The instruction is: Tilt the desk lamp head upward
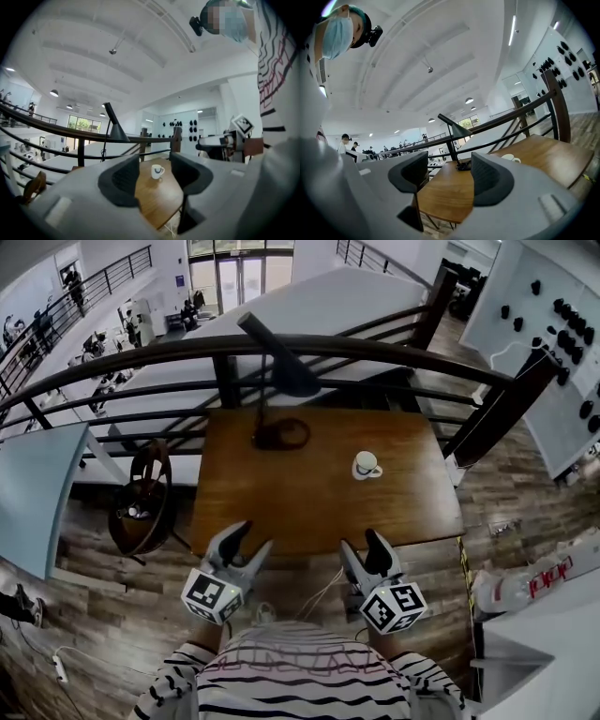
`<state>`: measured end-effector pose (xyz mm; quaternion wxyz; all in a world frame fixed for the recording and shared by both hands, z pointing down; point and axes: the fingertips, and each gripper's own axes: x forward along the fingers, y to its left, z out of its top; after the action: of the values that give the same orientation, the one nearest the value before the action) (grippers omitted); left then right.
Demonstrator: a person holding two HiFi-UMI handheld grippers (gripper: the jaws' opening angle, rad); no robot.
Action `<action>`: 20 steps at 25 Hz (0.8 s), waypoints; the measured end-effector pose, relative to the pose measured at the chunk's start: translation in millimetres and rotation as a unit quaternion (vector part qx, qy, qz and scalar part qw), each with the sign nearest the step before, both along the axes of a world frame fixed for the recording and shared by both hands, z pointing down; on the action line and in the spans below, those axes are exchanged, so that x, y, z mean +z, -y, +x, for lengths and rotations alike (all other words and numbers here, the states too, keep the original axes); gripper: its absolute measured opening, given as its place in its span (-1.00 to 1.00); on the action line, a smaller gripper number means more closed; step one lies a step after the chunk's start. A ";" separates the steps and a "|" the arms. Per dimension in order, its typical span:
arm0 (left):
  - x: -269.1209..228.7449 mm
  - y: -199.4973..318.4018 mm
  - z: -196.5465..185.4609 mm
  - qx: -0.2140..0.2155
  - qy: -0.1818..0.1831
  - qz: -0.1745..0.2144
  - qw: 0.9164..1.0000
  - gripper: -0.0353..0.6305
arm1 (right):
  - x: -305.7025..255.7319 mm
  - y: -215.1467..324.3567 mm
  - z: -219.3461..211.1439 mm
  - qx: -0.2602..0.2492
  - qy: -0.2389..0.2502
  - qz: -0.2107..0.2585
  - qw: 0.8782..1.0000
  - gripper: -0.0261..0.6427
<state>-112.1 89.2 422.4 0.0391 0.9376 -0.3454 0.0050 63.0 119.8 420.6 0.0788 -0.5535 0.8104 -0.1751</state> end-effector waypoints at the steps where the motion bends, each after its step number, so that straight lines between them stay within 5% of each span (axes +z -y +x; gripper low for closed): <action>1: -0.8 9.4 -6.8 0.002 0.001 0.002 1.000 -0.26 | 0.1 8.3 -6.1 0.004 0.002 0.001 1.000 -0.10; 11: 10.0 71.1 -63.2 0.014 0.002 -0.002 1.000 -0.22 | 5.2 56.0 -52.0 0.032 -0.001 0.000 0.999 -0.09; 20: 30.5 109.0 -58.0 0.017 -0.012 -0.021 1.000 -0.22 | 18.4 96.9 -55.3 0.024 -0.015 -0.013 1.000 -0.09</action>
<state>-170.1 -19.9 452.9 0.0631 0.9423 -0.3288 0.0015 7.7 22.9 439.0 0.0633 -0.5762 0.7958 -0.1751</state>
